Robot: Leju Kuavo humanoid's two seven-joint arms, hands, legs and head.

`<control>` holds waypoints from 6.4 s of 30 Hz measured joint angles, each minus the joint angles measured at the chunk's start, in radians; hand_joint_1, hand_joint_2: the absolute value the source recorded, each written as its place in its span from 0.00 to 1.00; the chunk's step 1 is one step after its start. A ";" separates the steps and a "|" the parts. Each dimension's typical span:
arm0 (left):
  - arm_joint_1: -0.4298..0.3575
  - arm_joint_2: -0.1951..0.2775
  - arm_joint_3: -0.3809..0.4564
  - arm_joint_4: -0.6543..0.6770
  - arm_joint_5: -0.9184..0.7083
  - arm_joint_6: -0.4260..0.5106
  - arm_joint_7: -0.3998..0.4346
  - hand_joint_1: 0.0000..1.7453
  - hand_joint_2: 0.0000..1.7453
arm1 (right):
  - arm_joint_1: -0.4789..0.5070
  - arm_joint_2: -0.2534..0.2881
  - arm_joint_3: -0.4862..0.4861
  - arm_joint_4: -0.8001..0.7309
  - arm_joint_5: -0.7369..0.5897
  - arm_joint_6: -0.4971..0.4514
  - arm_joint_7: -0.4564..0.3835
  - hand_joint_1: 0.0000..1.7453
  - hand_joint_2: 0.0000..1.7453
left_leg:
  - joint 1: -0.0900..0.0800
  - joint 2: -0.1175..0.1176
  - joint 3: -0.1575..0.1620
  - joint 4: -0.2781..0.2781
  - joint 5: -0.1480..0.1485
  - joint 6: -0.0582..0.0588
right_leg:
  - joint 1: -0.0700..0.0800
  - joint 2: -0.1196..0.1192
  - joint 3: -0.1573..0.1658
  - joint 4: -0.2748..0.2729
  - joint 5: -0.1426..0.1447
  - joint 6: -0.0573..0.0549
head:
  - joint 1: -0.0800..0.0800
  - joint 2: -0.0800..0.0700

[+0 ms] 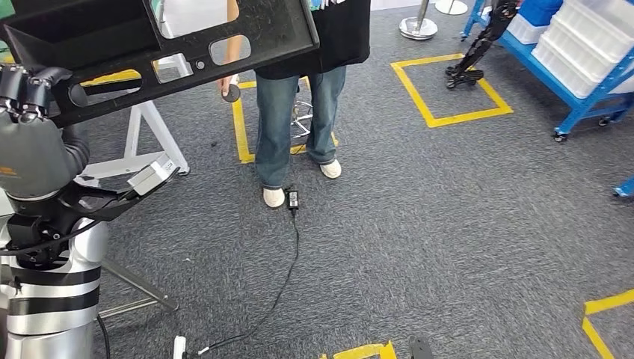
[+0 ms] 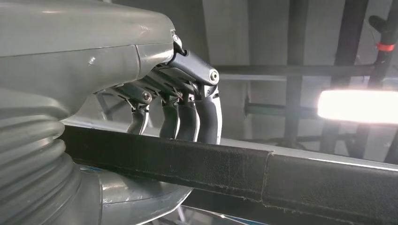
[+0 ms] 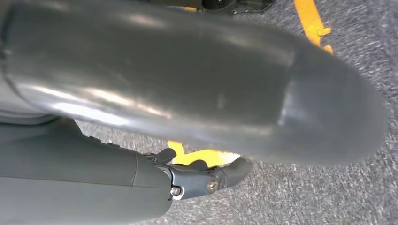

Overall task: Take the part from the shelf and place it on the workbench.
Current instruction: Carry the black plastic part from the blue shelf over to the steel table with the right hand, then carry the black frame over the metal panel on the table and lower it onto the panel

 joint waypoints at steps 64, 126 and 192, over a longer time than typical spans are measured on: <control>-0.039 0.071 -0.070 0.040 0.000 0.001 0.058 1.00 1.00 | -0.010 0.011 0.000 0.001 0.025 0.041 0.006 0.00 0.00 | 0.004 -0.013 -0.006 -0.001 0.003 -0.016 | 0.000 -0.045 0.000 -0.008 0.014 -0.017 | -0.003 0.000; -0.034 0.071 -0.101 0.043 0.002 0.000 0.059 1.00 1.00 | -0.009 0.014 -0.009 0.002 0.004 0.101 0.005 0.00 0.00 | -0.002 0.065 -0.007 0.018 -0.022 -0.006 | 0.004 -0.069 -0.003 -0.018 0.022 -0.021 | -0.019 0.000; -0.413 -0.272 -0.530 1.331 0.056 -0.221 0.362 0.00 0.00 | -0.058 0.040 -0.021 0.000 0.142 0.179 0.048 0.00 0.00 | -0.005 0.136 0.010 0.005 -0.022 0.010 | 0.017 -0.110 0.001 -0.033 0.030 -0.009 | -0.025 0.000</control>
